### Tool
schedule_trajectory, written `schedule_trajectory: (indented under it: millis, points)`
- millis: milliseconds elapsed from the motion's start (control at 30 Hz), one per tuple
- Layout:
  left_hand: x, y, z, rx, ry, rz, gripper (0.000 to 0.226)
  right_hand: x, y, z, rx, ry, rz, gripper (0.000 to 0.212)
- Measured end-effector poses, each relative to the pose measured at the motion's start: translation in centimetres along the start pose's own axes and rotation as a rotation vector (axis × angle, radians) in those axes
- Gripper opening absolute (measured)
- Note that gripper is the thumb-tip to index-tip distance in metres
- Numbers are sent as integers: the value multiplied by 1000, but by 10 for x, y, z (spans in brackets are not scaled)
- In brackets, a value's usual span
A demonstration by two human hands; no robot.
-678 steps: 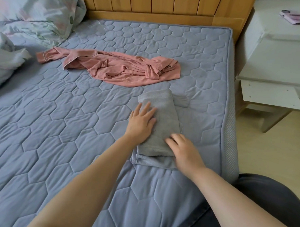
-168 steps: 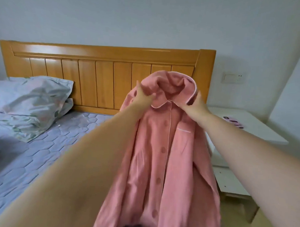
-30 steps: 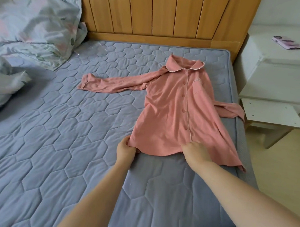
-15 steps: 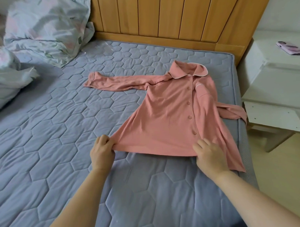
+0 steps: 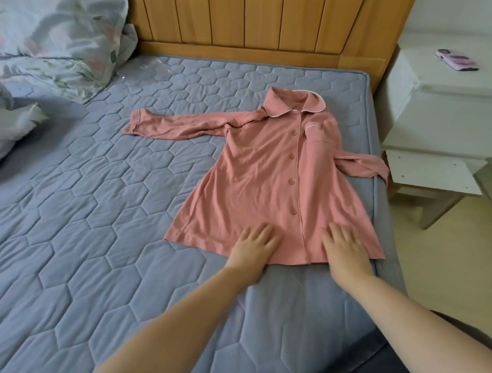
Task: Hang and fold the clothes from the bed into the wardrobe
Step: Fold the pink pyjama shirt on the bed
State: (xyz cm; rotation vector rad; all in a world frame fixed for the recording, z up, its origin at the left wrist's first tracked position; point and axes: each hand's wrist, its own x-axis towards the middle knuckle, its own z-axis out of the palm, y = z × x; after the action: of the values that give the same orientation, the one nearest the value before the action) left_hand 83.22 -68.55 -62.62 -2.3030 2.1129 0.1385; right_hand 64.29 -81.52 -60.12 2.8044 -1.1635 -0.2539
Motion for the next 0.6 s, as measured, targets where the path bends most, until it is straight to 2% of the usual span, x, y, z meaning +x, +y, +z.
schedule_trajectory:
  millis: [100, 167, 267, 333, 367, 500, 533, 567, 600]
  points:
    - [23, 38, 0, -35, 27, 67, 91, -4, 29, 2, 19, -10, 242, 75]
    - [37, 58, -4, -64, 48, 61, 86, -7, 49, 6, 144, -12, 370, 65]
    - [53, 78, -13, -99, 121, 74, 63, -12, 69, 10, 323, 9, 369, 45]
    - [56, 85, -23, -16, 169, 102, 42, -14, 71, 5, 388, 122, 362, 33]
    - [58, 84, -27, -1, 204, 101, 39, -15, 71, 2, 435, 207, 361, 30]
    - [62, 69, -35, -219, 404, 74, 29, -23, 82, -11, 492, 638, 391, 27]
    - [63, 67, -35, -219, 410, 82, 27, -26, 84, -12, 460, 659, 398, 29]
    - [62, 67, -34, -182, 390, 124, 26, -29, 85, -11, 414, 588, 396, 29]
    - [62, 66, -32, -134, 326, 184, 24, -29, 85, -12, 330, 416, 384, 29]
